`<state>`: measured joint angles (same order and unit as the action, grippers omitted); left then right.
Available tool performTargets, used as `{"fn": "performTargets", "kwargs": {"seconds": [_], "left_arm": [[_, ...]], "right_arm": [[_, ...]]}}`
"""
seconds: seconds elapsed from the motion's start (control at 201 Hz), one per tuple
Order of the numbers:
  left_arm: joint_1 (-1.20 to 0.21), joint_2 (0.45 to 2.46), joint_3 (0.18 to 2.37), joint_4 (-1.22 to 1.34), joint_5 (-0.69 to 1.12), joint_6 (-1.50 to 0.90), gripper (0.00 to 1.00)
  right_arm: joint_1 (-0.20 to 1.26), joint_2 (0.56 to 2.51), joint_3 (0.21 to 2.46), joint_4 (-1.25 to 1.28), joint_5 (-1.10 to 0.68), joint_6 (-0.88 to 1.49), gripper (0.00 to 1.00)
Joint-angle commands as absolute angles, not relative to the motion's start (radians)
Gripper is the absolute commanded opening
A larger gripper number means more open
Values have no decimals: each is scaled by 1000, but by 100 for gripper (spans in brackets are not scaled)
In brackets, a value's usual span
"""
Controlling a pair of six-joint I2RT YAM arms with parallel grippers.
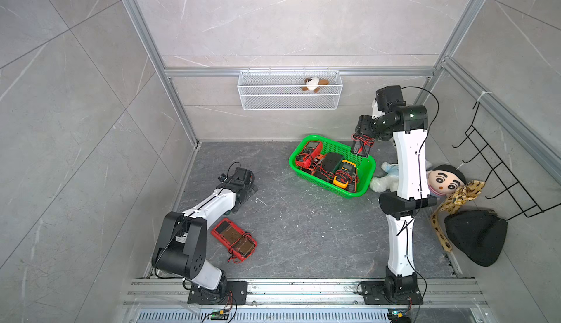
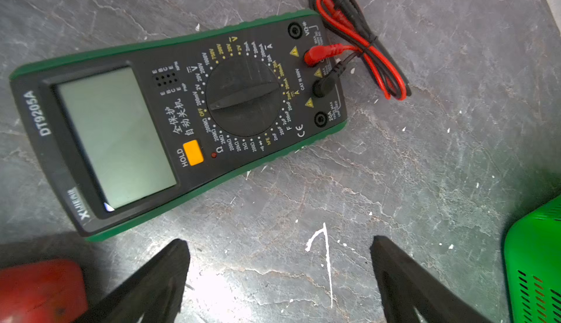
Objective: Put the multimeter into the basket
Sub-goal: Place the multimeter in the basket.
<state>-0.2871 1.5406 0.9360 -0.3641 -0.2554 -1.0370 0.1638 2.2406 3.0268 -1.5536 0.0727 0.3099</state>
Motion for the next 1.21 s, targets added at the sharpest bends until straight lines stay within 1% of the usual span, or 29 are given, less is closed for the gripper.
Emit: {"fn": "performTargets", "kwargs": {"seconds": [0.0,0.114,0.244,0.383,0.557,0.692,0.836,0.97,1.114,1.209], "left_arm": [[-284,1543,984,-365,-254,-1032,98],[-285,1543,994,-350,-253,-1049,98],[-291,1550,1000,-328,-257,-1061,98],[-297,1560,1002,-324,-276,-1069,98],[-298,1557,988,-321,-298,-1074,98],[-299,1555,976,-316,-304,-1076,98],[-298,1574,974,-307,-297,-1064,98],[-299,1584,973,-294,-293,-1054,98],[-299,1592,979,-286,-284,-1035,98],[-298,1597,979,-283,-280,-1034,98]], "right_arm": [[158,2153,2944,-1378,27,300,0],[158,2158,2939,-1346,9,305,0],[157,2211,3008,-1432,-4,293,0],[156,2171,2905,-1481,47,281,0],[156,2038,2698,-1488,143,277,0],[155,1920,2495,-1477,170,278,0],[148,1772,2201,-1366,145,309,0],[131,1678,1968,-1232,101,343,0],[104,1642,1812,-1104,51,384,0],[95,1650,1752,-1024,28,407,0]]}}
